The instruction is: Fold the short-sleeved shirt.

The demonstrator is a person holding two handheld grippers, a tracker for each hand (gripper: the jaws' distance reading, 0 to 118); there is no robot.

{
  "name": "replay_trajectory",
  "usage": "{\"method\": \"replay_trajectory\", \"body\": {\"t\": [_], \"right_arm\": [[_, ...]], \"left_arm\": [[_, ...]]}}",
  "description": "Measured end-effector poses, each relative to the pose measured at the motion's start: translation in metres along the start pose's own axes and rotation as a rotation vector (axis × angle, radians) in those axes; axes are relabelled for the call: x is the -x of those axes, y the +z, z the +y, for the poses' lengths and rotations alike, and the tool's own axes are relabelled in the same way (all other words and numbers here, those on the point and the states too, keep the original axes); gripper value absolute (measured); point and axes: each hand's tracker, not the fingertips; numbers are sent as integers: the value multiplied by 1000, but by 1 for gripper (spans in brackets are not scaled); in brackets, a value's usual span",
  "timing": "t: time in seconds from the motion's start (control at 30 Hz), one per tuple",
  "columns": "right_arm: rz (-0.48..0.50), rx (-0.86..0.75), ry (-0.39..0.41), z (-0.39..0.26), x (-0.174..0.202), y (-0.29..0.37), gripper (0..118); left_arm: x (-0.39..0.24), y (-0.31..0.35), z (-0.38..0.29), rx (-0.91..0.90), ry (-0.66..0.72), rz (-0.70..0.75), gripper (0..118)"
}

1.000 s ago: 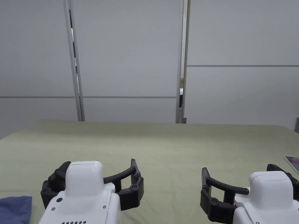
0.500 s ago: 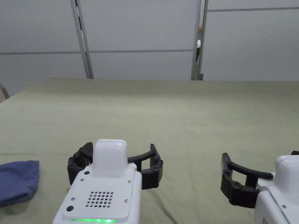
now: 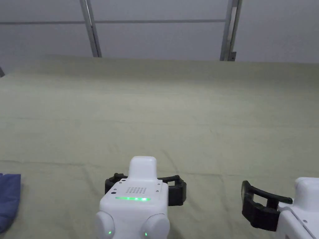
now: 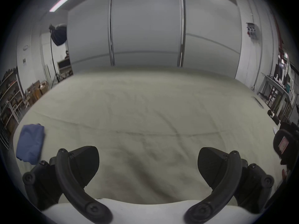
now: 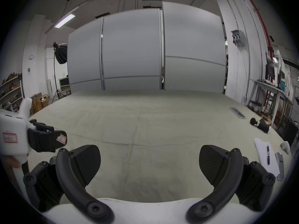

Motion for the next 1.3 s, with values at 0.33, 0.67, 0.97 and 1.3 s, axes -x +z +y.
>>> {"method": "replay_trajectory", "body": {"t": [0.33, 0.67, 0.97, 1.3], "right_arm": [[-15, 427, 41, -21, 12, -105, 118], [-27, 487, 65, -32, 12, -122, 118], [-21, 486, 61, -28, 14, -119, 118], [-24, 486, 68, -29, 15, -121, 118]], "left_arm": [[-7, -70, -8, 212, -11, 38, 118], [-4, -63, -12, 208, -8, 40, 118], [-3, -63, -10, 214, -2, 34, 118], [-4, -64, -11, 215, -2, 34, 118]]}}
